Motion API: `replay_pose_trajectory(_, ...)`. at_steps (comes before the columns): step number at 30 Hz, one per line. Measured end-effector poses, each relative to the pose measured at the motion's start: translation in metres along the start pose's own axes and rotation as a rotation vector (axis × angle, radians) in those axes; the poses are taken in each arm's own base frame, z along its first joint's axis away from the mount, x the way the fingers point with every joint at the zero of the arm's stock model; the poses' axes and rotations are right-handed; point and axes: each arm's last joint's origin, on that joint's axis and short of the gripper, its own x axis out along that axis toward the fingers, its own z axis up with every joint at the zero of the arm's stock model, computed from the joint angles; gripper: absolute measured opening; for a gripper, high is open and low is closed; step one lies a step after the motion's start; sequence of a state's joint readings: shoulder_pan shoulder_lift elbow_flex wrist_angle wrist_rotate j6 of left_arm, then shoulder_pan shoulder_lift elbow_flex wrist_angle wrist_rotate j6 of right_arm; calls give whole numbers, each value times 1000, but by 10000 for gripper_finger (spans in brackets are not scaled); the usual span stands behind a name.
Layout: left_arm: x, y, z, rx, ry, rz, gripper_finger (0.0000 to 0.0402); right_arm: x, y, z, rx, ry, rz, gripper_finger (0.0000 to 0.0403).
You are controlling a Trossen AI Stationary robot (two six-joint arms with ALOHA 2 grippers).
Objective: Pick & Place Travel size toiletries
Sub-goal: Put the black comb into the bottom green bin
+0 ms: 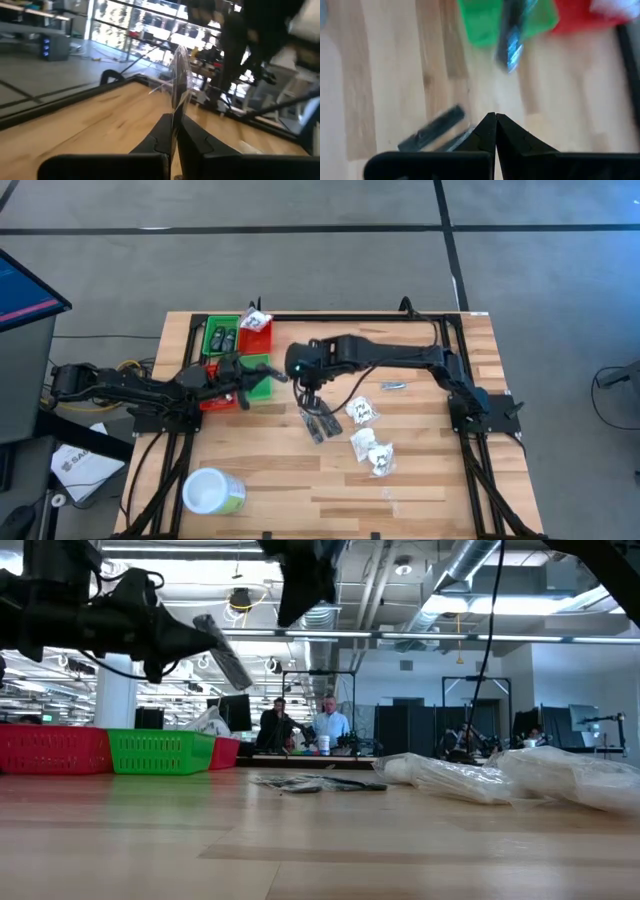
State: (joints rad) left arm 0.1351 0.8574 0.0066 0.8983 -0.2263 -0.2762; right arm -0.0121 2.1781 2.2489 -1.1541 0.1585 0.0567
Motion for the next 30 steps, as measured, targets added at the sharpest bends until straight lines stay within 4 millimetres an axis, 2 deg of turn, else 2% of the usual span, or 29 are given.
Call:
replay_pose_trajectory(5, 11, -4, 9, 0, 50, 60, 2, 37, 5, -18, 15, 80, -6, 0)
replay_pose_trajectory(8, 20, -5, 13, 50, 176, 180, 1, 63, 8, -33, 41, 131, -12, 0)
replay_pose_trajectory(10, 24, -5, 19, 78, 232, 259, 1, 73, 9, -41, 48, 161, -15, 0)
replay_pose_trajectory(16, 28, -8, 33, 96, 349, 391, 2, 87, 11, -53, 62, 190, -20, 0)
replay_pose_trajectory(22, 24, -9, 46, 74, 472, 546, 2, 95, 11, -59, 64, 188, -24, 0)
replay_pose_trajectory(30, 15, -5, 52, 27, 594, 662, 2, 102, 10, -64, 67, 193, -26, 0)
